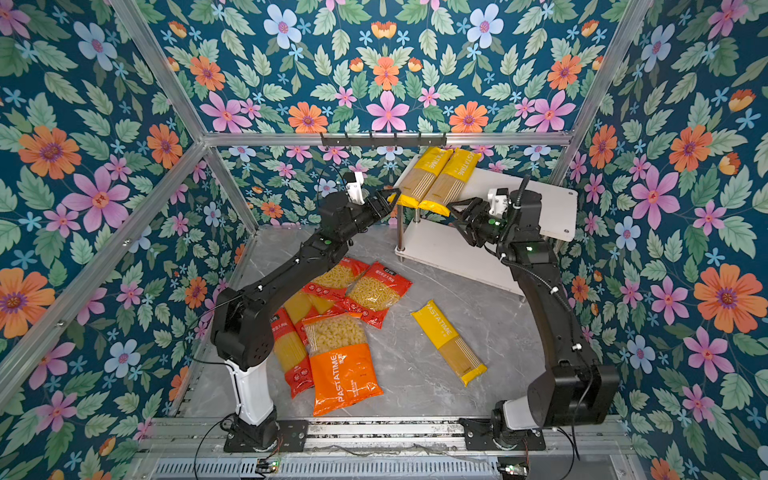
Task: Place and organize the pasta boxes and bags onto the shelf
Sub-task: 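Release the pack and move the right gripper down to the third yellow pack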
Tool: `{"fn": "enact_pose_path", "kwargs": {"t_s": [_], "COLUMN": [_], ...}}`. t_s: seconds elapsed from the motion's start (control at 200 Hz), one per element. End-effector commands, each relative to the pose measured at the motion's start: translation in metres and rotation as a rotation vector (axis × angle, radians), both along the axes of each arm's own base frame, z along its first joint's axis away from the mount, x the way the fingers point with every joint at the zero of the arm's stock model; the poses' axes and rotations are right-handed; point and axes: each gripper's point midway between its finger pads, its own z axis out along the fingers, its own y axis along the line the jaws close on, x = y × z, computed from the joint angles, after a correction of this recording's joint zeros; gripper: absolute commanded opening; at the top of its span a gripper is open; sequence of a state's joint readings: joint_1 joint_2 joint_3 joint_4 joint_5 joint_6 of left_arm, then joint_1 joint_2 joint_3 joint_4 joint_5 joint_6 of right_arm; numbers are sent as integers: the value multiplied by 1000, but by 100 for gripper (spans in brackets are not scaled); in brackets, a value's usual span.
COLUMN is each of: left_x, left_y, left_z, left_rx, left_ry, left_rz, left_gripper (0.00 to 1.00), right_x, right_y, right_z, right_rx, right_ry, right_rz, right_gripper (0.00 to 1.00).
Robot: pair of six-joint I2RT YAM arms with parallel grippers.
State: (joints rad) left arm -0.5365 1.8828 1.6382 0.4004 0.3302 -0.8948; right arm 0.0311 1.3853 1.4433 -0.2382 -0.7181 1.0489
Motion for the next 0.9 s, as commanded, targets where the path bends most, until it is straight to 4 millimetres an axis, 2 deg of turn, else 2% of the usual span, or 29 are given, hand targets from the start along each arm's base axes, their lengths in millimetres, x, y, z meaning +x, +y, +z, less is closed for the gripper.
{"fn": "enact_pose_path", "kwargs": {"t_s": [0.0, 0.085, 0.165, 0.235, 0.305, 0.38, 0.44, 0.555, 0.655, 0.72, 0.895], "left_x": [-15, -33, -54, -73, -96, -122, -139, -168, -190, -201, -220], "left_y": [17, 30, 38, 43, 38, 28, 21, 11, 2, -4, -15], "left_z": [-1, -23, -50, -77, -96, -113, -128, -157, -179, -193, -235], "left_rx": [48, 95, 157, 213, 257, 315, 350, 418, 454, 459, 458], "left_ry": [-35, 7, 50, 99, 117, 119, 122, 127, 119, 124, 191], "left_rz": [40, 66, 101, 133, 139, 137, 136, 134, 102, 78, 39], "left_gripper": [77, 75, 74, 73, 73, 73, 73, 73, 74, 74, 73], "right_x": [-26, -50, -68, -83, -98, -116, -126, -142, -156, -163, -178], "right_y": [-1, -2, -6, -11, -11, -12, -19, -36, -47, -52, -50], "right_z": [-27, -51, -88, -129, -164, -200, -225, -269, -293, -302, -326], "right_rx": [-77, -121, -167, -226, -312, -523, -658, -753, -795, -813, -797], "right_ry": [30, 60, 119, 200, 264, 305, 347, 474, 531, 549, 583], "right_rz": [27, 38, 40, 27, 35, 34, 26, 9, -2, -9, 16], "right_gripper": [66, 65, 62, 61, 60, 61, 61, 63, 65, 67, 73]}}
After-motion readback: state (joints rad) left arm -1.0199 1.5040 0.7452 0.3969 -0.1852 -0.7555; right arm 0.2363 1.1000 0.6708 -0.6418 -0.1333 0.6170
